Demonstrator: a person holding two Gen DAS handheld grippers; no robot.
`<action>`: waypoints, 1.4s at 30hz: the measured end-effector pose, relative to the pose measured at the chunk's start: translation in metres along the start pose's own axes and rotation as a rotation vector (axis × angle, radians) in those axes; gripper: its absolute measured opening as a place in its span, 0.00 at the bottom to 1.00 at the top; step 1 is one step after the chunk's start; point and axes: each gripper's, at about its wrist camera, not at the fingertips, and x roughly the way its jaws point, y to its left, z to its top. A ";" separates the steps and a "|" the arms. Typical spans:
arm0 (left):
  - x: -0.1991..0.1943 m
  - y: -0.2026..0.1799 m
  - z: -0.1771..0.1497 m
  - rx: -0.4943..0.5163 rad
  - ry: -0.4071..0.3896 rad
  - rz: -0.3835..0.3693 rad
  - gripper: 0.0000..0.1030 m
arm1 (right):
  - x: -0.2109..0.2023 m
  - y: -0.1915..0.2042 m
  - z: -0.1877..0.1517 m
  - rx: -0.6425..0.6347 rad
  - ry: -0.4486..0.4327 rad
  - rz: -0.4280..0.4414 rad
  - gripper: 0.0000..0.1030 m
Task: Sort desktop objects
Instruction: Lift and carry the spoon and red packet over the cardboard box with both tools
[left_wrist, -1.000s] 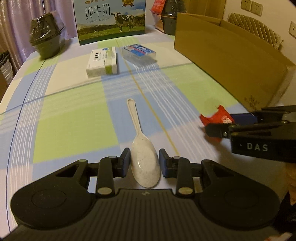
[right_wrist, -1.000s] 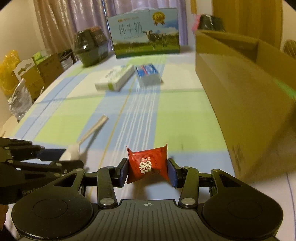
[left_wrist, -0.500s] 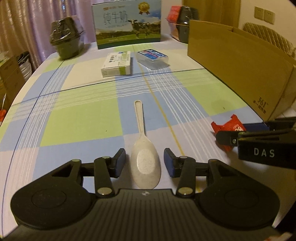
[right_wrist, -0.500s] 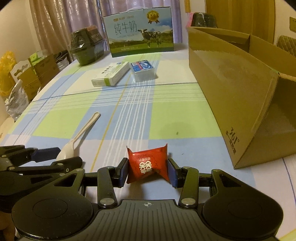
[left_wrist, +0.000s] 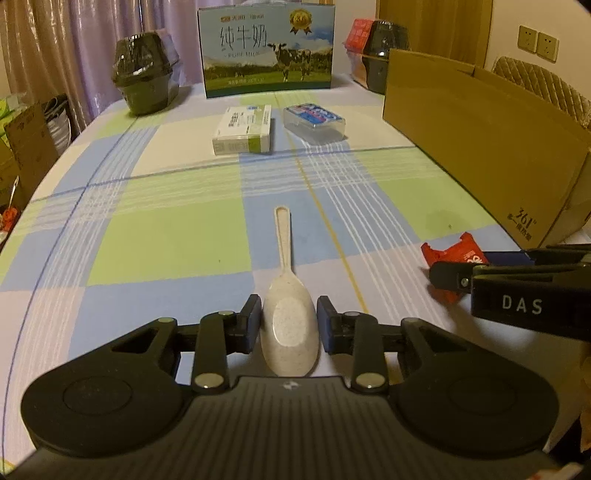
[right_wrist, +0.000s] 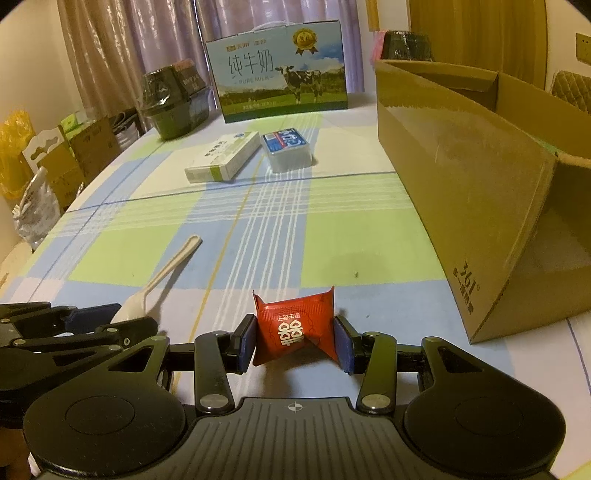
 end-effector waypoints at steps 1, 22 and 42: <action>-0.002 0.000 0.001 0.000 -0.006 -0.001 0.26 | 0.000 0.000 0.000 -0.002 -0.003 0.001 0.40; -0.045 -0.005 0.027 -0.023 -0.095 -0.015 0.26 | -0.047 0.006 0.024 -0.033 -0.122 0.003 0.40; -0.100 -0.115 0.113 0.051 -0.261 -0.200 0.26 | -0.149 -0.091 0.088 0.050 -0.355 -0.170 0.40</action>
